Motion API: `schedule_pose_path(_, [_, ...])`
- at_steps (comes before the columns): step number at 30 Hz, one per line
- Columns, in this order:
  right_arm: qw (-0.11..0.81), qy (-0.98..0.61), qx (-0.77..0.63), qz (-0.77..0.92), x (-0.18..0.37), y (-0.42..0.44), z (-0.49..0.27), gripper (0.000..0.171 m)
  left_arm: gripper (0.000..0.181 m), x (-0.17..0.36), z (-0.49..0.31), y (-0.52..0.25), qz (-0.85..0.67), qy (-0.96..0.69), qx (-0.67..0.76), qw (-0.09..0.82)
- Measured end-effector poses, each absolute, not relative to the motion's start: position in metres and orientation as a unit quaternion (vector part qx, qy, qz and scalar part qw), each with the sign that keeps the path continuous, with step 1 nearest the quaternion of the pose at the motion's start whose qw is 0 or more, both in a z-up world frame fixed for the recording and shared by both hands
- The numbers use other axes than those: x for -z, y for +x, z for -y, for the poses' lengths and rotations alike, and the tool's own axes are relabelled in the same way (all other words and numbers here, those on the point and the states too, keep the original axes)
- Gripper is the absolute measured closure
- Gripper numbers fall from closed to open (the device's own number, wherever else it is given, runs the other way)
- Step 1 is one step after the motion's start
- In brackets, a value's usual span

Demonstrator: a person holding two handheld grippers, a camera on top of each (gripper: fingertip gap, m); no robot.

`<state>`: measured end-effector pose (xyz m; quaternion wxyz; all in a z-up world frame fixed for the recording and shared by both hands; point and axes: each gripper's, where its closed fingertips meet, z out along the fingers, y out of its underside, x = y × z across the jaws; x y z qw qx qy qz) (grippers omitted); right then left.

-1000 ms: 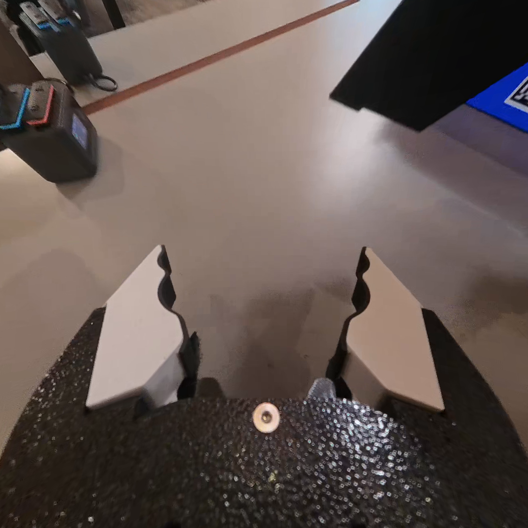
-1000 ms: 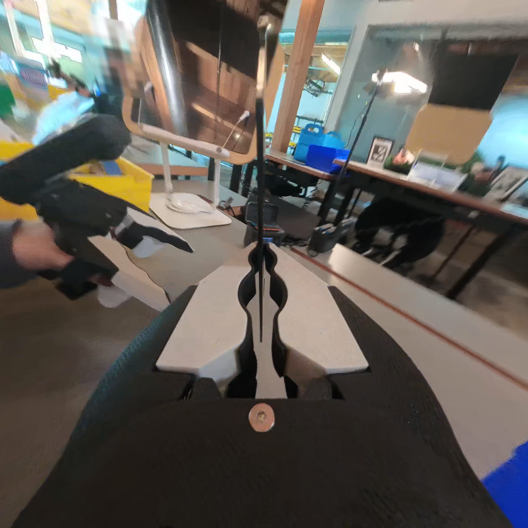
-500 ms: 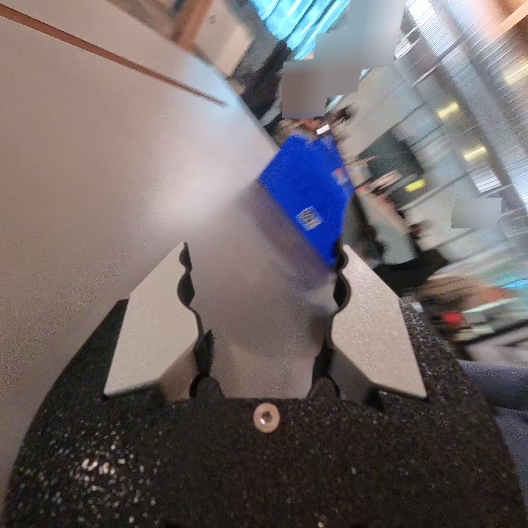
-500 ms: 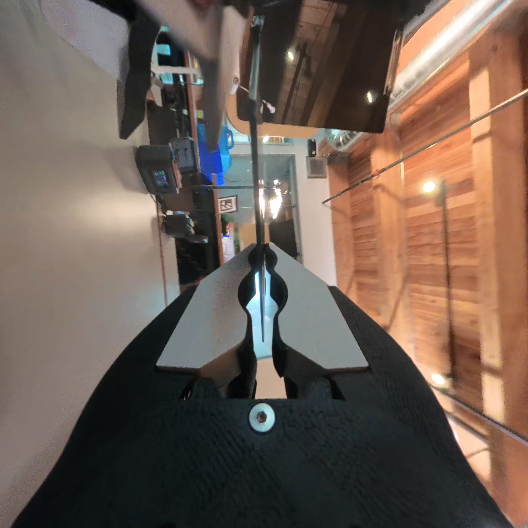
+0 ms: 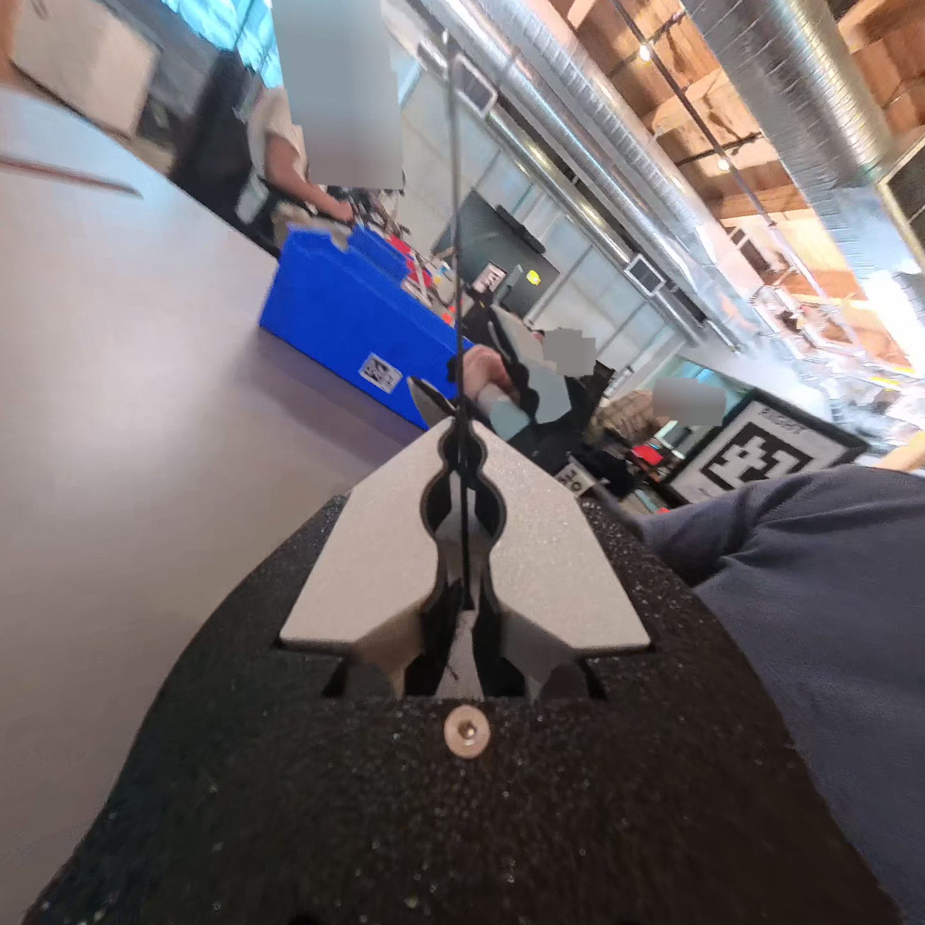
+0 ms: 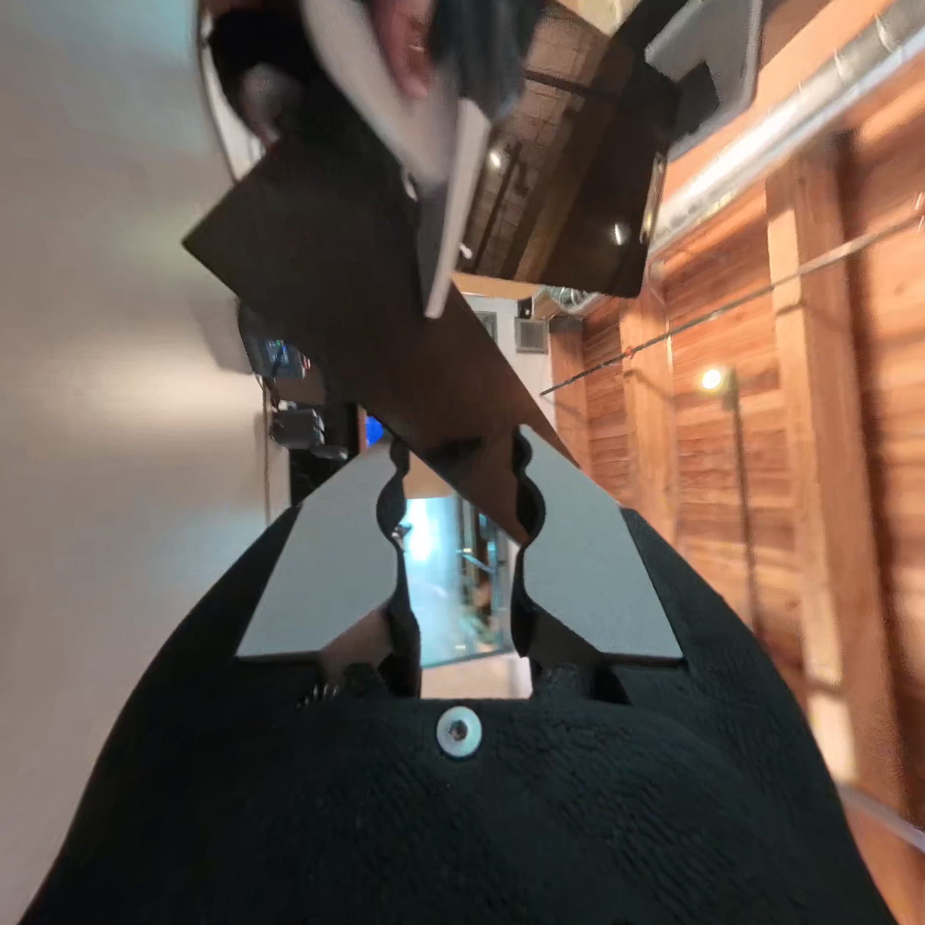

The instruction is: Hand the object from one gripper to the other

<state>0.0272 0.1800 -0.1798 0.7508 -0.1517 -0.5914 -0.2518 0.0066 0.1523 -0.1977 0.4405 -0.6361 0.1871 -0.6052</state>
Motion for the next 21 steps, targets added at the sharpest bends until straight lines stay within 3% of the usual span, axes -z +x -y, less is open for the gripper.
schedule_pose_path(2, [0.784, -0.229, 0.134, 0.561, 0.167, 0.037, -0.182, 0.119, 0.181, 0.187, -0.158, -0.004, -0.180, -0.617, 0.589, 0.491])
schedule_pose_path(5, [0.784, -0.349, -0.189, 0.478, 0.141, 0.045, -0.173, 0.121, 0.181, 0.169, -0.157, -0.015, -0.174, -0.570, 0.593, 0.542])
schedule_pose_path(8, [0.624, -0.465, -0.537, 0.326, 0.127, 0.041, -0.178, 0.116, 0.181, 0.168, -0.153, -0.010, -0.194, -0.559, 0.588, 0.551])
schedule_pose_path(10, [0.481, -0.491, -0.678, 0.261, 0.130, 0.032, -0.175, 0.109, 0.181, 0.172, -0.148, 0.000, -0.214, -0.556, 0.592, 0.543])
schedule_pose_path(12, [0.422, -0.507, -0.710, 0.247, 0.139, 0.026, -0.175, 0.126, 0.181, 0.175, -0.145, 0.010, -0.222, -0.558, 0.599, 0.530])
schedule_pose_path(13, [0.423, -0.507, -0.707, 0.253, 0.141, 0.026, -0.174, 0.158, 0.181, 0.177, -0.147, 0.013, -0.214, -0.562, 0.605, 0.522])
schedule_pose_path(14, [0.428, -0.511, -0.700, 0.257, 0.142, 0.027, -0.175, 0.170, 0.181, 0.177, -0.149, 0.014, -0.201, -0.561, 0.610, 0.522])
schedule_pose_path(17, [0.468, -0.526, -0.652, 0.281, 0.125, 0.048, -0.184, 0.171, 0.144, 0.180, -0.158, 0.014, -0.186, -0.576, 0.581, 0.544])
schedule_pose_path(21, [0.544, -0.599, -0.479, 0.341, 0.081, 0.113, -0.205, 0.171, 0.131, 0.183, -0.172, 0.003, -0.188, -0.610, 0.480, 0.602])
